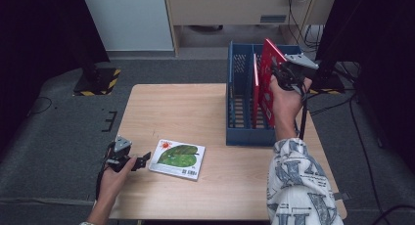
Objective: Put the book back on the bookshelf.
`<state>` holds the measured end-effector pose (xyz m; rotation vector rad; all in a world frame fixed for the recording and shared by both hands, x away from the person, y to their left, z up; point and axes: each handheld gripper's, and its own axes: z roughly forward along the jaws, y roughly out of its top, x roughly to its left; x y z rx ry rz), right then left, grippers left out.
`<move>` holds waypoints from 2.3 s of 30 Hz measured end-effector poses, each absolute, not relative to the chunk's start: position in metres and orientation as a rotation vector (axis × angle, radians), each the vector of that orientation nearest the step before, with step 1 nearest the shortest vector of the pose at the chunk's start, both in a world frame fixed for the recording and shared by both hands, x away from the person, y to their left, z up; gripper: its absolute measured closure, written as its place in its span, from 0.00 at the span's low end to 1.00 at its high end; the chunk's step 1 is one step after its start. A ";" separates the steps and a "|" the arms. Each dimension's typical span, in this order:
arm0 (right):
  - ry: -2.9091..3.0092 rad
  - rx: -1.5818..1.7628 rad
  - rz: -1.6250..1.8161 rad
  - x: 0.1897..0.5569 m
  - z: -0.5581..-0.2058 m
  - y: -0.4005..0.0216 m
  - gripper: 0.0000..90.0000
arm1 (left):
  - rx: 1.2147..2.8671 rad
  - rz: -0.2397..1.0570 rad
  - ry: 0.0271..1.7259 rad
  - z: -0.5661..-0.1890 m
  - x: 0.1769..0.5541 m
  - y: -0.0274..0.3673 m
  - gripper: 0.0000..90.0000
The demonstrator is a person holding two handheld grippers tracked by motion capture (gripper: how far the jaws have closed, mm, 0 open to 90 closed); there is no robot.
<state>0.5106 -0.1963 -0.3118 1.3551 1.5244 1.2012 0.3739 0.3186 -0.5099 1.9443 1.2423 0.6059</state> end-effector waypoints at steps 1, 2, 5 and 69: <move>1.523 1.360 1.198 0.513 -0.313 -0.196 0.89 | 1.945 0.607 1.241 -0.510 0.374 0.319 0.05; 1.522 1.365 1.194 0.515 -0.315 -0.196 0.89 | 1.945 0.607 1.240 -0.510 0.374 0.319 0.05; 1.514 1.380 1.191 0.521 -0.319 -0.195 0.89 | 1.944 0.603 1.242 -0.510 0.374 0.319 0.05; 1.668 1.381 1.059 0.487 -0.365 -0.182 0.84 | 1.941 0.604 1.243 -0.508 0.374 0.319 0.04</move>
